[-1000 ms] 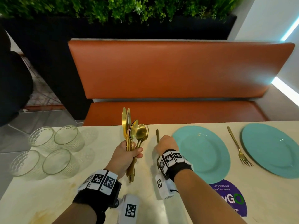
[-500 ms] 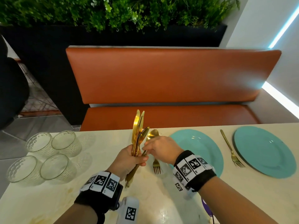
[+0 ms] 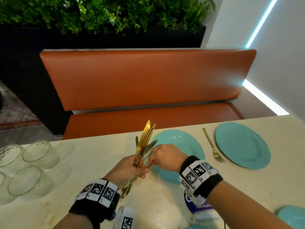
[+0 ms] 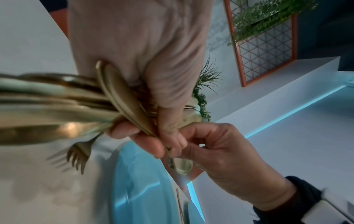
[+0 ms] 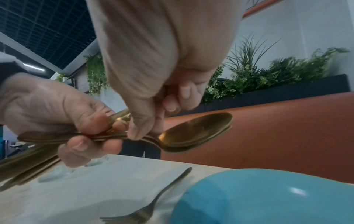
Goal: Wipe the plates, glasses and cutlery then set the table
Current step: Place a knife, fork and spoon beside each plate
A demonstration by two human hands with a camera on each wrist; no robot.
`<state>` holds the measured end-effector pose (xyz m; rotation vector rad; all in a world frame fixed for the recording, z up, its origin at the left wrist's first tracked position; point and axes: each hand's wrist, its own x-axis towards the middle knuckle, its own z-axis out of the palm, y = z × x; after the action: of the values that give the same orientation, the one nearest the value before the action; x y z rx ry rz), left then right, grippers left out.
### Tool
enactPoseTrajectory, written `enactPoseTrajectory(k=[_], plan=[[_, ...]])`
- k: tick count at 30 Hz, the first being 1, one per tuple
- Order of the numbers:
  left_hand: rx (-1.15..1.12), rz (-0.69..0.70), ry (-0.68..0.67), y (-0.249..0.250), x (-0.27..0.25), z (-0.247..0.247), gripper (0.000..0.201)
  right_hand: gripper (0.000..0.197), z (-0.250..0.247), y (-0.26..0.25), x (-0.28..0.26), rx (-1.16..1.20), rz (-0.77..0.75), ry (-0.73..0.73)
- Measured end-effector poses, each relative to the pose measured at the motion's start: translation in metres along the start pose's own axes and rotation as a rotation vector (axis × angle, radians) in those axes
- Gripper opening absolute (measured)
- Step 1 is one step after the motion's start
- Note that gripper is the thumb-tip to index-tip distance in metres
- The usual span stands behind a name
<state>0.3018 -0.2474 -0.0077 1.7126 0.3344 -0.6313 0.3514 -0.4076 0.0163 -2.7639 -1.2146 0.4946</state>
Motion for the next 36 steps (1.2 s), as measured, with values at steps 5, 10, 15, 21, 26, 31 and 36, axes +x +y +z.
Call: enactPoseTrajectory(k=[5,10,15,21,26,31,36], plan=[[0.066,0.008,-0.009,0.006,0.001,0.017,0.018,0.025,0.006,0.021,-0.023,-0.008,0.069,-0.008],[0.188,0.004,0.005,0.005,0.003,0.024,0.02,0.024,0.008,0.05,-0.046,0.025,0.206,-0.009],[0.153,0.009,0.159,0.001,0.007,0.016,0.019,0.022,0.007,0.117,-0.073,0.237,0.759,0.056],[0.054,0.034,0.278,0.001,0.015,0.006,0.019,0.03,0.038,0.17,-0.072,0.541,1.176,-0.003],[0.014,0.033,0.336,0.0,0.018,-0.001,0.02,0.038,0.054,0.167,-0.057,0.677,1.182,-0.009],[0.026,0.006,0.355,-0.002,0.02,-0.008,0.02,0.036,0.055,0.158,-0.048,0.759,1.19,0.031],[0.01,0.027,0.358,0.001,0.017,-0.006,0.021,0.036,0.055,0.151,-0.038,0.826,1.149,0.033]])
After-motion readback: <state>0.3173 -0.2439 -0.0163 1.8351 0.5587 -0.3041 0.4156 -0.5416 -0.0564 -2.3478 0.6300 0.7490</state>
